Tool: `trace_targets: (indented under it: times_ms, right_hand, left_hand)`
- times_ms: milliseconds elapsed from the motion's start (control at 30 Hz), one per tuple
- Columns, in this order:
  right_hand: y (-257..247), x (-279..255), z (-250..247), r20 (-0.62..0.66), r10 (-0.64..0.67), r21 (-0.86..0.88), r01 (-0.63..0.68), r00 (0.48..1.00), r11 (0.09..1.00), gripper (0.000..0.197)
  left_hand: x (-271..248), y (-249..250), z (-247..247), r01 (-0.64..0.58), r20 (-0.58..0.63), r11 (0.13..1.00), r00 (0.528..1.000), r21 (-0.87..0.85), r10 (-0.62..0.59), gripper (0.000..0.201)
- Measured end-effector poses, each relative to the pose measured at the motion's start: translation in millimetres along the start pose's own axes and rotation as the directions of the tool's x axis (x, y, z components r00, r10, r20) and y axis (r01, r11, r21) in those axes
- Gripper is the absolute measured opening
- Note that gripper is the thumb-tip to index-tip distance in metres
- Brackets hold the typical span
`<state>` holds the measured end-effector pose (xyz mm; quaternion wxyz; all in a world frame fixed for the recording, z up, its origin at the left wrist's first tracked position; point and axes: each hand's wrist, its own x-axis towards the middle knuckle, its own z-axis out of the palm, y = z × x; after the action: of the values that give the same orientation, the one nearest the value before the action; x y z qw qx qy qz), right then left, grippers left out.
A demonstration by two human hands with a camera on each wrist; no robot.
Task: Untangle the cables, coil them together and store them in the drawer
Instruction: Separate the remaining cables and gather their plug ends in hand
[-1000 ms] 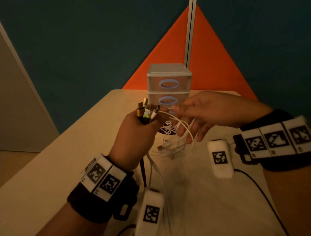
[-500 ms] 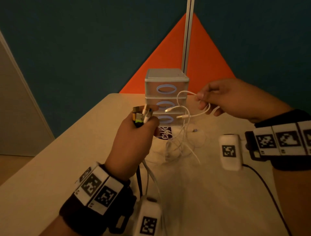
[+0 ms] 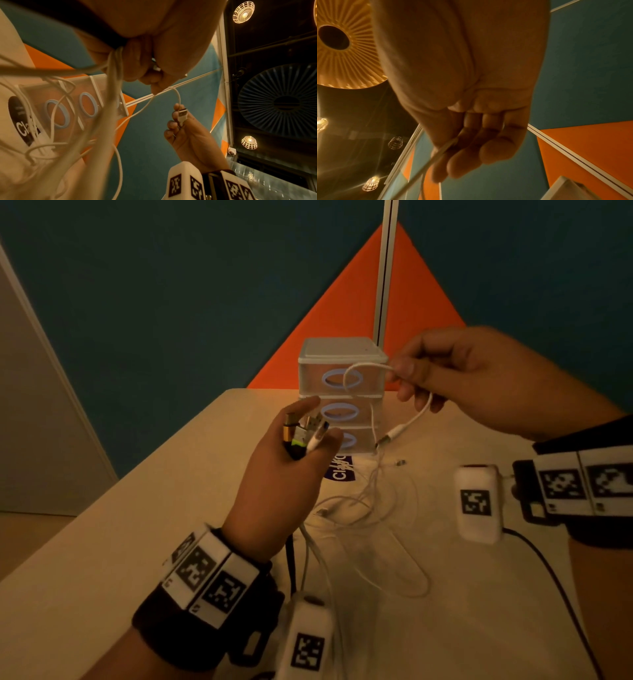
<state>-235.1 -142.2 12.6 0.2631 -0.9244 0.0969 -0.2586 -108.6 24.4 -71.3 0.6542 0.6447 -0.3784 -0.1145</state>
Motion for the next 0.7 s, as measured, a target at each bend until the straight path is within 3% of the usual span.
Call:
trace_targets:
  times_ms: [100,167,267,433,500,600,667,700]
  right_hand:
    - [-7,-1,5,0.113,-0.070,0.019,0.068,0.991,0.997,0.019]
    - [-12,-3,10,0.187,-0.124,0.064,0.114,0.975,0.991,0.018]
    - [-14,-3,14,0.237,-0.171,0.122,0.145,0.956,0.982,0.018]
    - [4,5,28,0.281,0.001,0.223,-0.067,0.960,0.972,0.029]
    - [13,9,40,0.357,0.046,0.155,-0.107,0.933,0.982,0.025]
    - [19,8,50,0.549,0.027,0.085,-0.088,0.835,0.992,0.028]
    - [18,7,48,0.601,0.024,0.095,-0.101,0.799,0.990,0.027]
    - [18,6,46,0.587,0.027,0.097,-0.103,0.809,0.990,0.023]
  left_hand:
    - [0,-4,0,-0.014,0.018,0.999,1.000,-0.038,0.015,0.035]
    - [0,-3,1,-0.012,0.012,1.000,1.000,-0.001,0.012,0.014]
    - [1,-1,1,0.031,0.008,0.999,0.999,0.033,-0.031,0.033]
    - [-2,1,1,-0.011,-0.008,1.000,1.000,0.005,0.011,0.034]
    - [-3,1,1,-0.040,0.015,0.999,0.999,-0.004,0.040,0.037]
    - [-3,2,1,-0.037,-0.020,0.999,0.999,0.014,0.037,0.055]
    - [-3,3,0,-0.053,-0.038,0.999,0.998,0.011,0.053,0.039]
    - [-3,4,-1,-0.051,-0.044,0.999,0.998,0.002,0.051,0.032]
